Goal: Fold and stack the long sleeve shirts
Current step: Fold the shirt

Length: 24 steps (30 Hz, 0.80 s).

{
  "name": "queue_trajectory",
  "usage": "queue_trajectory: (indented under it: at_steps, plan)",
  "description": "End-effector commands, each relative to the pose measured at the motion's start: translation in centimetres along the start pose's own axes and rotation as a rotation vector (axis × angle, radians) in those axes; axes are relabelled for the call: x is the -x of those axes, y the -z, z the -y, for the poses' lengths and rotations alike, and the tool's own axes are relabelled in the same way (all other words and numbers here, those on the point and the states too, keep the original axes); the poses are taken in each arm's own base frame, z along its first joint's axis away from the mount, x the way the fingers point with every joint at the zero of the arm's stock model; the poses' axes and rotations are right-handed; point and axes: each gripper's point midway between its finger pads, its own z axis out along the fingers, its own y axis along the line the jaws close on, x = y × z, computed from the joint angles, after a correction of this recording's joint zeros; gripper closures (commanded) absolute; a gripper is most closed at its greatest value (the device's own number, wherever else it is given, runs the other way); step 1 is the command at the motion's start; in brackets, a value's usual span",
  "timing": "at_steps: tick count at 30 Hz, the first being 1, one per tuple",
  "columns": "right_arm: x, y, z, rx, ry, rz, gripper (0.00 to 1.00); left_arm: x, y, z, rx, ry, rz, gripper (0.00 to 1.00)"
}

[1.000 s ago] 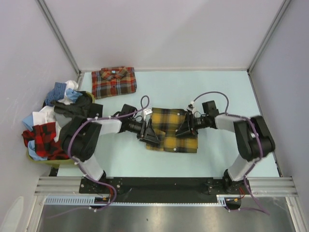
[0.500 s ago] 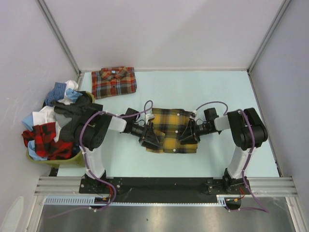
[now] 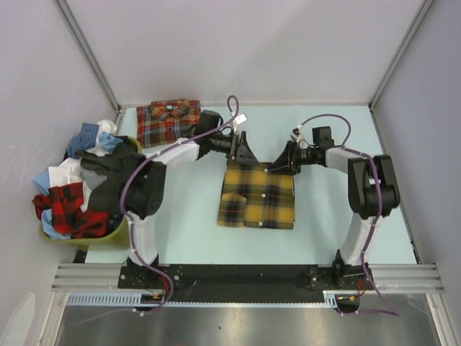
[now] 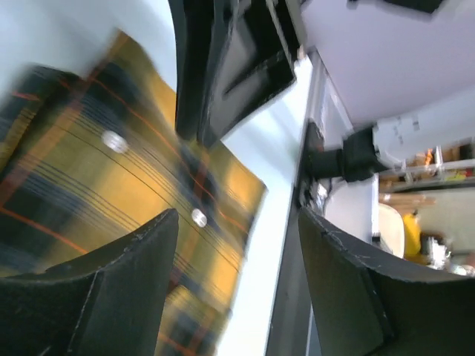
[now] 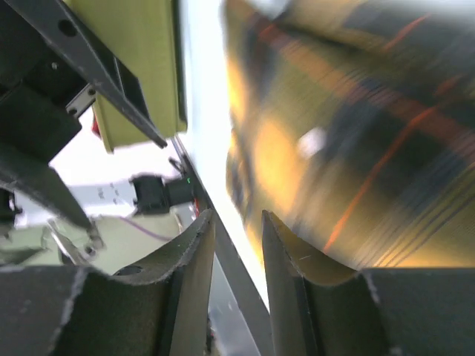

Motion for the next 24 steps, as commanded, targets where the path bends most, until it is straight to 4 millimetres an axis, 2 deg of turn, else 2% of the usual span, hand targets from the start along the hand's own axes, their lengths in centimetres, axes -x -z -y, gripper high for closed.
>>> queue_trajectory:
  at_steps: [1, 2, 4, 5, 7, 8, 10, 11, 12, 13, 14, 15, 16, 17, 19, 20, 21, 22, 23, 24]
  plan:
    - [4.1, -1.8, 2.2, 0.028, -0.05, 0.081, 0.63, 0.1, -2.4, -4.9, 0.032, 0.215, 0.018, 0.28]
    - [4.2, -2.2, 2.8, 0.03, -0.065, 0.073, 0.62, -0.5, -3.0, -6.8, 0.06, 0.252, 0.009, 0.27]
    - [4.1, -2.7, 5.8, 0.009, -0.137, 0.061, 0.59, -1.6, -2.7, -9.6, 0.106, 0.342, 0.007, 0.26]
    - [4.2, -2.7, 6.9, -0.004, -0.143, 0.068, 0.58, -3.0, -2.6, -11.6, 0.133, 0.41, 0.003, 0.25]
    - [3.5, -2.8, 9.9, -0.044, -0.208, 0.054, 0.55, -2.8, -1.3, -13.5, 0.164, 0.443, 0.062, 0.23]
    - [4.2, -2.3, 10.9, -0.058, -0.217, 0.072, 0.55, -3.0, -1.0, -13.9, 0.181, 0.449, 0.065, 0.22]
    - [3.8, -1.9, 12.2, -0.08, -0.245, 0.059, 0.5, -2.9, 0.0, -14.0, 0.186, 0.439, 0.076, 0.2]
    - [4.0, -1.5, 11.9, -0.08, -0.247, 0.051, 0.42, -3.2, 0.3, -13.3, 0.165, 0.443, 0.067, 0.18]
    - [4.3, -1.2, 11.4, -0.072, -0.212, 0.042, 0.36, -2.4, 0.8, -11.9, 0.144, 0.402, 0.077, 0.16]
    - [4.6, -0.8, 9.0, -0.024, -0.178, 0.028, 0.29, -1.9, 1.1, -10.8, 0.126, 0.377, 0.083, 0.12]
    - [4.5, -0.7, 7.1, 0.004, -0.158, 0.01, 0.12, -2.1, 1.4, -9.7, 0.109, 0.37, 0.081, 0.03]
    - [4.6, -0.4, 5.2, 0.032, -0.147, 0.01, 0.03, -0.9, 2.0, -6.5, 0.065, 0.316, 0.093, 0.01]
    - [4.9, 0.6, 1.1, 0.091, -0.077, 0.02, 0.0, -0.4, 2.2, -5.0, 0.045, 0.271, 0.103, 0.01]
    - [5.3, 0.8, -0.9, 0.127, -0.003, 0.045, 0.0, -0.7, 2.3, -3.7, 0.031, 0.25, 0.101, 0.01]
    - [4.2, 0.6, -3.4, 0.166, -0.052, 0.059, 0.0, 0.3, 2.1, -0.3, -0.01, 0.163, 0.118, 0.0]
    - [4.8, 0.8, -5.2, 0.205, 0.024, 0.103, 0.0, 0.3, 1.7, 0.1, -0.021, 0.16, 0.119, 0.01]
    - [3.8, 0.0, -4.9, 0.212, -0.007, 0.092, 0.0, 0.8, 1.1, 0.7, -0.036, 0.156, 0.132, 0.01]
    - [3.9, -0.4, -5.0, 0.22, -0.054, 0.099, 0.0, 0.7, 0.4, 0.0, -0.038, 0.181, 0.136, 0.01]
    - [4.1, -1.1, -4.2, 0.227, -0.044, 0.112, 0.0, 0.7, 0.0, -0.6, -0.044, 0.204, 0.148, 0.0]
    - [4.1, -1.7, -3.7, 0.228, -0.059, 0.12, 0.0, 1.7, -0.2, -0.6, -0.071, 0.241, 0.186, 0.01]
